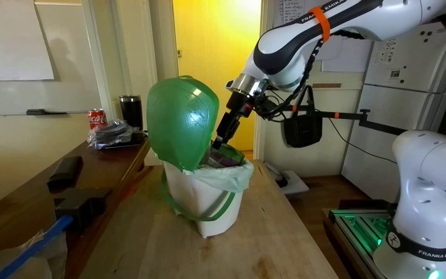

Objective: Open the trash can then remove the contents inside

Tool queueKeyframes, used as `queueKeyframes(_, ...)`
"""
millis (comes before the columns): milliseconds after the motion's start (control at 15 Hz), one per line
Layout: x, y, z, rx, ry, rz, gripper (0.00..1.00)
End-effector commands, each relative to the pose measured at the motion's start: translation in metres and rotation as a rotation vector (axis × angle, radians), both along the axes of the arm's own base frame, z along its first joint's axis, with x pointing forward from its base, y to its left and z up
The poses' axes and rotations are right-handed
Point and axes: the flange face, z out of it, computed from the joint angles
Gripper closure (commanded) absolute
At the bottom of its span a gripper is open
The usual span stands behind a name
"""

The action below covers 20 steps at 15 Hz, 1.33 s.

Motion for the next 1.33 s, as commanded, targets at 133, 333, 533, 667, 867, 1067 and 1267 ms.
queueKeyframes(133, 0.015, 0.002, -0.015, -0.041, -0.015, 0.033, 0.72)
queueKeyframes(333, 0.015, 0.002, -0.013, -0.045, -0.016, 0.047, 0.94)
queueKeyframes(533, 0.013, 0.002, -0.008, -0.026, -0.017, 0.057, 1.0)
queueKeyframes(667, 0.011, 0.001, -0.002, -0.002, -0.025, 0.062, 0.99)
queueKeyframes(867, 0.005, 0.0, 0.01, 0.012, -0.048, 0.067, 0.99)
queueKeyframes(1067, -0.005, -0.001, 0.026, 0.014, -0.079, 0.076, 0.99)
queueKeyframes(1267, -0.016, 0.0, 0.041, 0.02, -0.099, 0.094, 0.99)
